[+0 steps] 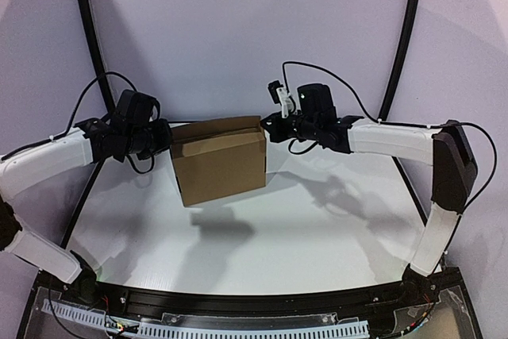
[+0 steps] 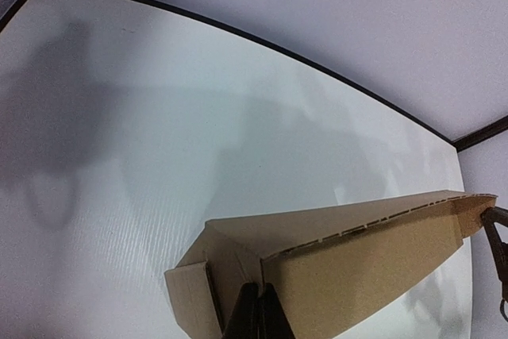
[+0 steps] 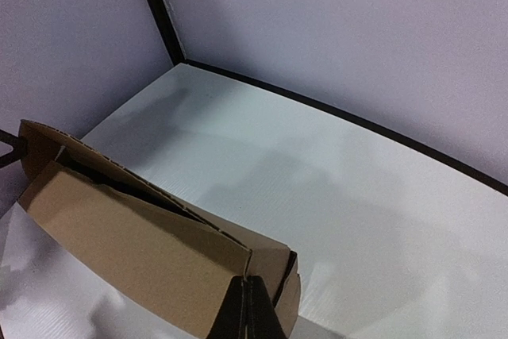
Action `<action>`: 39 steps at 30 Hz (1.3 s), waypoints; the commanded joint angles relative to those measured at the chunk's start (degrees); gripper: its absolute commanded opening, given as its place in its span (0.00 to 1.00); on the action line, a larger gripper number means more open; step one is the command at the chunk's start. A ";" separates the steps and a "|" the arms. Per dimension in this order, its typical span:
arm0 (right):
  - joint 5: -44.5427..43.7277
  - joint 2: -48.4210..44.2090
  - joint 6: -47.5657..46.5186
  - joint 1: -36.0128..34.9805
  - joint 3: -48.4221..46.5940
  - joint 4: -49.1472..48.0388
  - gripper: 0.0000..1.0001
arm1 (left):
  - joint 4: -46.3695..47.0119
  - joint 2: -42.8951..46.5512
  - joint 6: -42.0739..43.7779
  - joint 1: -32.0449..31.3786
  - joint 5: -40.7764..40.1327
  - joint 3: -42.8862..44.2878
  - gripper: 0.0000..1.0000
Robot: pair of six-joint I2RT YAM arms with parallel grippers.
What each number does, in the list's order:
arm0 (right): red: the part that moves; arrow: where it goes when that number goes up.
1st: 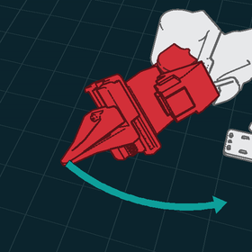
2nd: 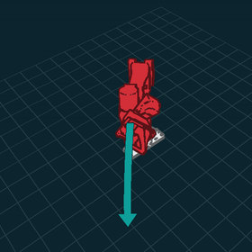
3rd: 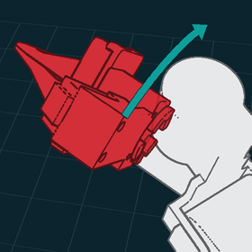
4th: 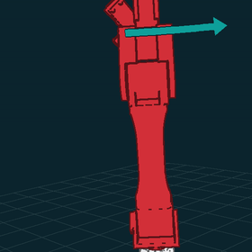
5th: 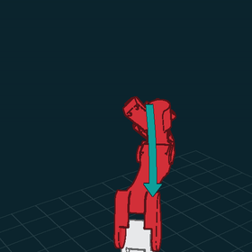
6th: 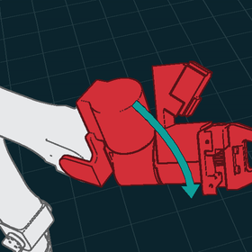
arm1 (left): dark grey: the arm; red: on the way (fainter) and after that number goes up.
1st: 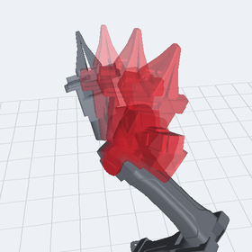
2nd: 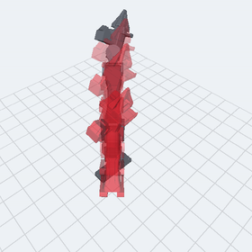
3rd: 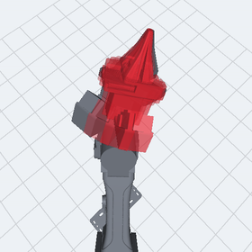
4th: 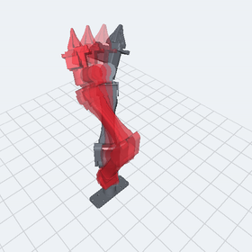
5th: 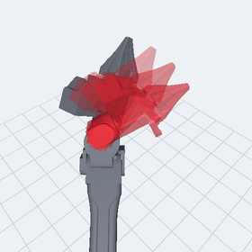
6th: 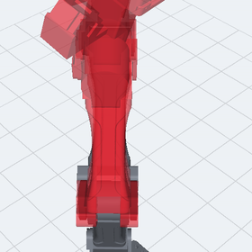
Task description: Fold the paper box
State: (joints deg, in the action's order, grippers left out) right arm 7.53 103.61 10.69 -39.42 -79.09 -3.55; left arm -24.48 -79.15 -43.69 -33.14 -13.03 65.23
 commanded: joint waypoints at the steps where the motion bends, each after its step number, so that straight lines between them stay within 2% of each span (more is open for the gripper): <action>1: 8.71 3.39 0.69 -4.68 6.26 4.01 0.00 | -1.88 -4.79 -1.49 -4.81 10.40 -6.87 0.01; 13: 6.33 2.23 0.13 -5.49 20.75 -10.04 0.00 | 9.91 -3.11 -4.96 -8.03 9.93 -21.14 0.01; 18: 6.58 1.04 -0.91 -5.49 20.83 -8.55 0.00 | 9.97 -1.69 -6.67 -8.93 9.77 -23.49 0.01; 23: 6.28 -1.29 -3.11 -5.49 15.58 0.54 0.00 | -4.71 3.49 -3.69 -8.93 4.81 -15.94 0.01; 27: 5.59 -1.36 -1.76 -5.47 12.40 6.33 0.00 | -12.31 6.64 -2.78 -8.95 4.11 -11.25 0.01; 39: 2.28 -1.31 -0.58 -5.49 10.94 10.21 0.00 | -31.41 5.35 -6.62 -8.95 4.24 -8.09 0.01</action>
State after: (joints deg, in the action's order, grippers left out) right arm 5.74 99.63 8.87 -41.65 -70.33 -8.77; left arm -32.64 -70.69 -47.86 -40.70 -16.83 60.45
